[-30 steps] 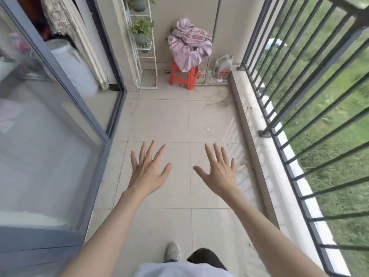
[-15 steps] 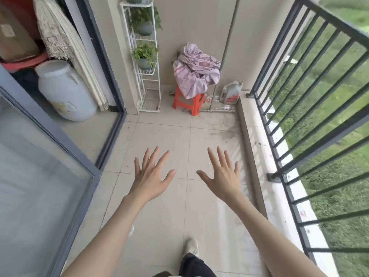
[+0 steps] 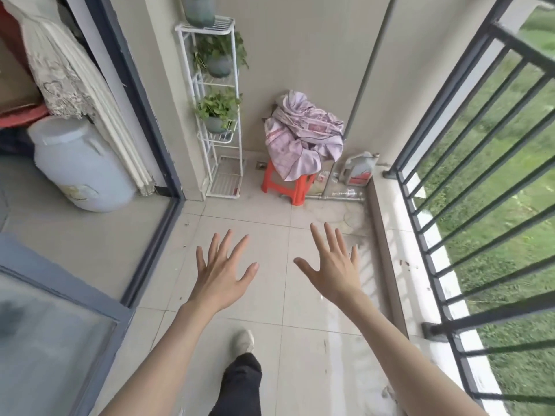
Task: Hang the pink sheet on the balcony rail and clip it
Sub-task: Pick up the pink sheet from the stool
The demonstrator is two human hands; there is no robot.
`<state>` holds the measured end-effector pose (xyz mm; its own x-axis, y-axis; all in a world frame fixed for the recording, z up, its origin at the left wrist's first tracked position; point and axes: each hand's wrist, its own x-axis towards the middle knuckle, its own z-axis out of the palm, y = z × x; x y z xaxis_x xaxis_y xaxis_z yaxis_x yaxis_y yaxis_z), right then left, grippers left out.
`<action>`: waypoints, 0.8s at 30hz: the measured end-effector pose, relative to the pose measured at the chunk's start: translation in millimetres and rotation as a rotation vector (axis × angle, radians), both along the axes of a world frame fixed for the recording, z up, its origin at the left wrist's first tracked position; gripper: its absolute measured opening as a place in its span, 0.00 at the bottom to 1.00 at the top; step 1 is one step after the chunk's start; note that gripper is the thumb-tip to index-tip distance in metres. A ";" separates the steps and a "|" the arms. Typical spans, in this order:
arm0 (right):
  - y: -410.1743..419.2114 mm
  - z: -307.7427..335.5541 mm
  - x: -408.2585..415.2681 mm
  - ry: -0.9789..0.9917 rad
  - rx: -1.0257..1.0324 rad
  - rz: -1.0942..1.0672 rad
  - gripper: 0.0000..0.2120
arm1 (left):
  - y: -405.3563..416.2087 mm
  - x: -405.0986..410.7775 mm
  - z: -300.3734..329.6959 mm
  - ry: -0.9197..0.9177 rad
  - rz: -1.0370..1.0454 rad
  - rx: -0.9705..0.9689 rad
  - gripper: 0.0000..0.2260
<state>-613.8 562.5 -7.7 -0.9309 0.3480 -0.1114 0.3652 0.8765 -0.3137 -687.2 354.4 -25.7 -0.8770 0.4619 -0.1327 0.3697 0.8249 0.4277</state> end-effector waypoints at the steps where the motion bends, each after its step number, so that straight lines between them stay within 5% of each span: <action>1: 4.9 0.7 -22.2 0.003 0.000 -0.016 0.36 | 6.1 -24.3 1.9 0.005 -0.016 -0.001 0.27; 24: 170.2 -6.9 -422.9 0.017 -0.031 -0.098 0.36 | 178.8 -444.3 -3.9 -0.004 -0.146 -0.095 0.30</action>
